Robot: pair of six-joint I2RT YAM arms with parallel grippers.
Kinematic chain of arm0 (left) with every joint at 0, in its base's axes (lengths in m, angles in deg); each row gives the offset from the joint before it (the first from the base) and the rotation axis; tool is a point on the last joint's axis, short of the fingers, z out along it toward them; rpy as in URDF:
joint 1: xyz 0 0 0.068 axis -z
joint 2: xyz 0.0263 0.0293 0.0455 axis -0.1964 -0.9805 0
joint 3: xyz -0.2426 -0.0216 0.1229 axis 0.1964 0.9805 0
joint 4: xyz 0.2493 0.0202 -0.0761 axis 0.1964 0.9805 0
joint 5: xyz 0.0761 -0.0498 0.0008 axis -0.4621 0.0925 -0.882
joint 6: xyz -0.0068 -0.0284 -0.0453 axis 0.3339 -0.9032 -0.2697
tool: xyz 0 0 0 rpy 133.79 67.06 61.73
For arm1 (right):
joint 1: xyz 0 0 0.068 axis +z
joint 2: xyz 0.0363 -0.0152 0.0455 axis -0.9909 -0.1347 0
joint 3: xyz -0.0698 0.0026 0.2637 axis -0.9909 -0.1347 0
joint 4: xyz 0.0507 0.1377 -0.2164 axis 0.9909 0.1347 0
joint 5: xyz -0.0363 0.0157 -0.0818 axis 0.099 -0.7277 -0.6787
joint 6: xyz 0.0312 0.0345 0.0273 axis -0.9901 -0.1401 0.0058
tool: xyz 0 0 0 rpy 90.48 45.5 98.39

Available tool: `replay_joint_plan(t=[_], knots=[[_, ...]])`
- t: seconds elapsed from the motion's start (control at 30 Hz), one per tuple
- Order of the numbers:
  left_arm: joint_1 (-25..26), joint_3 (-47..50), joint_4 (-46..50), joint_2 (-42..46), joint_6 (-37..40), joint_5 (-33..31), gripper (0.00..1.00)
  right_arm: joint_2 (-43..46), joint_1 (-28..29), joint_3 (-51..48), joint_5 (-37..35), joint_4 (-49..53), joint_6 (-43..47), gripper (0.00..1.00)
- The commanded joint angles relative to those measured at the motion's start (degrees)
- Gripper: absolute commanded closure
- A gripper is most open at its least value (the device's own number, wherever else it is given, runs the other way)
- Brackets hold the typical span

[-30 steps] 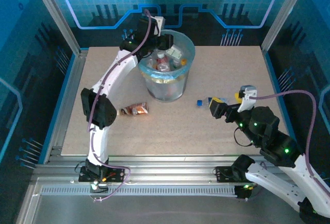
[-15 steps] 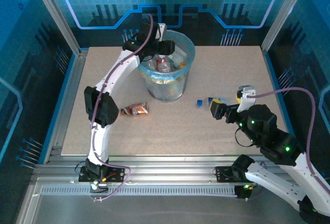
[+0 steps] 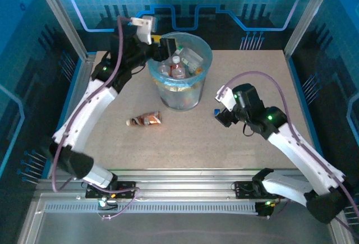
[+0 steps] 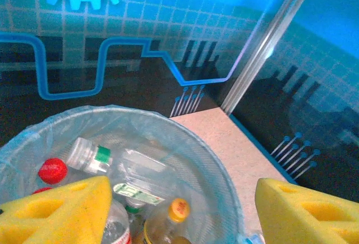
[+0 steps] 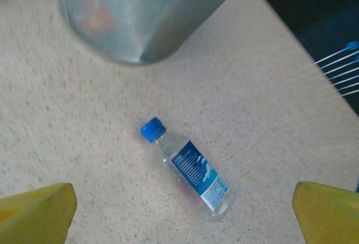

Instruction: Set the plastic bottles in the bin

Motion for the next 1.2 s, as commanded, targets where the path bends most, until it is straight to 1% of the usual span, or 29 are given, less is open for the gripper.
replay_joint_plan(t=[0.0, 0.1, 0.2, 0.27, 0.33, 0.5, 0.53, 0.67, 0.73, 0.87, 1.0, 1.07, 1.17], knots=[[0.50, 7.34, -7.09, 4.25, 0.25, 3.78, 0.31, -4.97, -7.28, -0.69, 12.43, -1.00, 13.41, 0.03], [1.29, 9.71, -6.04, 7.79, 2.42, 5.83, 0.31, -9.54, -12.28, -0.79, 13.21, -2.81, 16.92, 0.03], [2.25, 12.19, -6.13, 10.31, 4.65, 8.79, 0.30, -13.39, -16.79, -0.32, 13.70, -5.61, 17.83, 0.03], [2.65, 15.09, -8.50, 11.60, 5.93, 10.07, 0.23, -15.63, -19.34, 1.04, 15.85, -4.68, 17.90, 0.03], [2.80, 17.64, -10.76, 12.75, 7.37, 11.57, 0.19, -17.81, -21.00, 2.30, 17.83, -2.28, 19.51, 0.03], [2.92, 20.15, -13.42, 13.52, 8.05, 15.15, 0.18, -21.69, -25.90, 3.50, 24.76, -0.09, 22.44, 0.02], [2.88, 20.44, -13.76, 13.47, 8.03, 15.70, 0.18, -22.21, -26.52, 3.48, 25.28, -0.45, 22.52, 0.02], [3.01, 22.27, -14.69, 13.48, 8.10, 16.39, 0.17, -25.43, -27.84, 3.34, 27.50, -2.06, 22.01, 0.01], [2.97, 22.80, -14.53, 13.45, 8.47, 16.27, 0.17, -27.88, -28.07, 3.43, 27.49, -2.53, 21.98, 0.01], [3.01, 23.30, -13.75, 14.01, 9.38, 16.16, 0.17, -33.34, -28.12, 4.21, 24.57, -3.46, 21.78, 0.00], [3.05, 23.77, -13.25, 14.63, 10.54, 15.59, 0.17, -36.83, -28.15, 4.81, 21.37, -5.58, 20.64, 0.01], [3.01, 23.91, -13.20, 14.67, 11.14, 15.06, 0.16, -38.48, -28.13, 6.05, 21.81, -4.55, 20.39, 0.05], [3.01, 24.04, -13.27, 14.64, 11.52, 14.15, 0.14, -41.33, -28.29, 8.59, 23.23, -1.36, 20.34, 0.16]])
